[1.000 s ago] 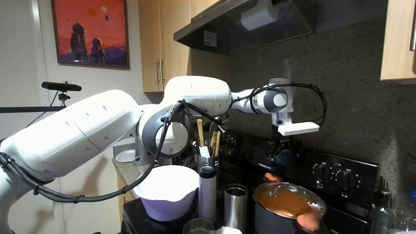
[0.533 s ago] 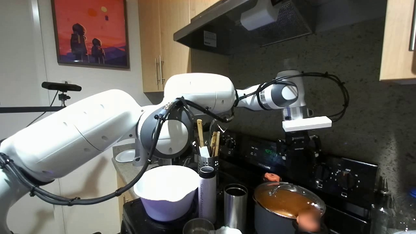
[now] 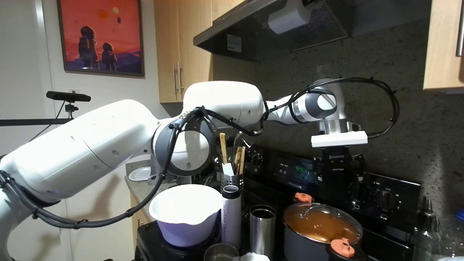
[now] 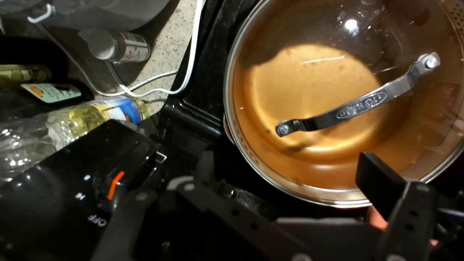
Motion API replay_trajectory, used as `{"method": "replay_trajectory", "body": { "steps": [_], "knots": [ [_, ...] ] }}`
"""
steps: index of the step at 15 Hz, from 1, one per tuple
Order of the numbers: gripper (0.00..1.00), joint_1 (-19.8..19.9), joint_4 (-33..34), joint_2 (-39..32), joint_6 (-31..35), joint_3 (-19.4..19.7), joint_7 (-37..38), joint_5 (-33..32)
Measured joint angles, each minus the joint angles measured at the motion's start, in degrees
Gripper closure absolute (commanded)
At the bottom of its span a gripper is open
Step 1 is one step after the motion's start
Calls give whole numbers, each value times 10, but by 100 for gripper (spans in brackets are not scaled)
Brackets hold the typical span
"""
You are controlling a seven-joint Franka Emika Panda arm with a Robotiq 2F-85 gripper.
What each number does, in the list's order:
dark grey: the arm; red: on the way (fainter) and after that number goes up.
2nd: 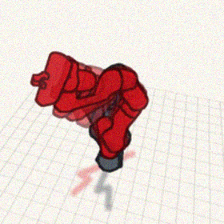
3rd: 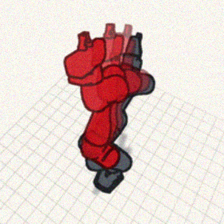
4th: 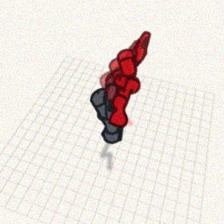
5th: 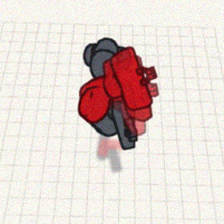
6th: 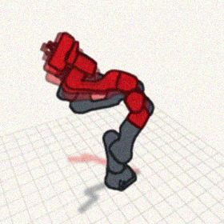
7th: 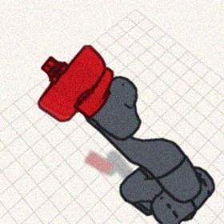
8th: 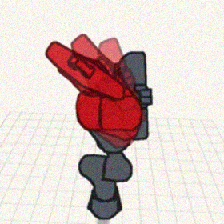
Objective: Turn the seals on the handles of the pot
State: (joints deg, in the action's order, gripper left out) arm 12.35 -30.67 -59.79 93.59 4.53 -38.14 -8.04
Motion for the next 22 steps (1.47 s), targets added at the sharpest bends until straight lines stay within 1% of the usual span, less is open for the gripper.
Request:
{"method": "replay_trajectory", "body": {
  "steps": [2,7,15,22],
  "knots": [
    [0,0,0,1,-11,0,14,0],
    [0,-1,0,11,-36,-4,14,3],
    [0,-4,0,19,-41,-10,15,6],
    [0,1,0,19,-40,-6,-3,-7]
  ]
}}
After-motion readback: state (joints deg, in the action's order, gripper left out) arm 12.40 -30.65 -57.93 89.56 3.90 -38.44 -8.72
